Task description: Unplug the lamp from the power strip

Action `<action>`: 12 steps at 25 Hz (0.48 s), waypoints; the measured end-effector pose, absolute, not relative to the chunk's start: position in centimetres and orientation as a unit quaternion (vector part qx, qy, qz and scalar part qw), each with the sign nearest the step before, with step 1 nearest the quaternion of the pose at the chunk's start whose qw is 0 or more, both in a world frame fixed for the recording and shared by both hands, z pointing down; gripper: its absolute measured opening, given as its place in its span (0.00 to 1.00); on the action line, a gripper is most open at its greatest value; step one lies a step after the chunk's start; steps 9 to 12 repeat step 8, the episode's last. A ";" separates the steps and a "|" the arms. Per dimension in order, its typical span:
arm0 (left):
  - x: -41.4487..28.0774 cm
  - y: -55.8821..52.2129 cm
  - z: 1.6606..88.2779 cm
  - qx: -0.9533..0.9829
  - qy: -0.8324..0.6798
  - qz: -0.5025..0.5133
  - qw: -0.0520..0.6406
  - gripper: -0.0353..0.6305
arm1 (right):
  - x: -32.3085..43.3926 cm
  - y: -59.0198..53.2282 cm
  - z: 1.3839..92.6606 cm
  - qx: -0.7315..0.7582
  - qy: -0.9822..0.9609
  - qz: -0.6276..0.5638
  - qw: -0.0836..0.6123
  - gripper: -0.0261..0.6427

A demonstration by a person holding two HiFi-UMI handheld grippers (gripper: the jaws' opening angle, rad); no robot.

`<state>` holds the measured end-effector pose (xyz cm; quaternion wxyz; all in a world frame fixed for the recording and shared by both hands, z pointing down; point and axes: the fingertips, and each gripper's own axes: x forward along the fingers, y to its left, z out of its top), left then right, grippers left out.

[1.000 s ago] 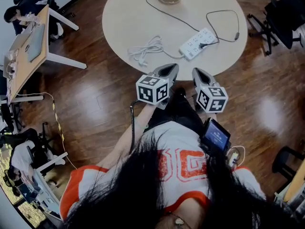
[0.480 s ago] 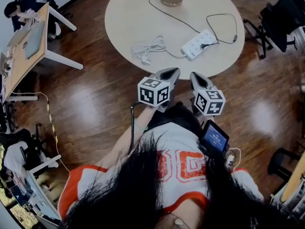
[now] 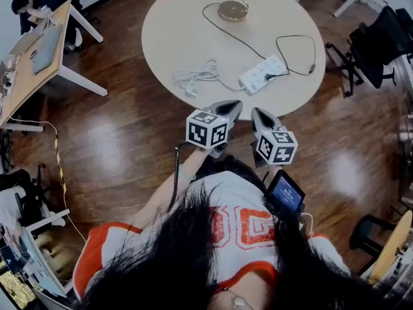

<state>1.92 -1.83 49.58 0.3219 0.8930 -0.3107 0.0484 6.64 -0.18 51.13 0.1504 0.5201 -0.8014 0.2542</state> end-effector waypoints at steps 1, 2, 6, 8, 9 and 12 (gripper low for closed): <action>2.2 -1.8 49.7 0.893 -0.310 0.050 0.323 0.05 | 7.0 -0.1 51.2 0.521 -0.800 0.256 0.150 0.04; 2.6 -1.8 49.7 0.893 -0.309 0.052 0.323 0.05 | 7.3 0.0 51.2 0.522 -0.799 0.258 0.150 0.04; 3.6 -1.6 49.7 0.893 -0.308 0.053 0.324 0.05 | 8.5 0.2 51.3 0.523 -0.797 0.260 0.153 0.04; 4.1 -1.4 49.6 0.892 -0.309 0.053 0.326 0.05 | 9.1 0.3 51.2 0.523 -0.797 0.260 0.154 0.04; 4.1 -1.4 49.6 0.892 -0.309 0.053 0.326 0.05 | 9.1 0.3 51.2 0.523 -0.797 0.260 0.154 0.04; 4.1 -1.4 49.6 0.892 -0.309 0.053 0.326 0.05 | 9.1 0.3 51.2 0.523 -0.797 0.260 0.154 0.04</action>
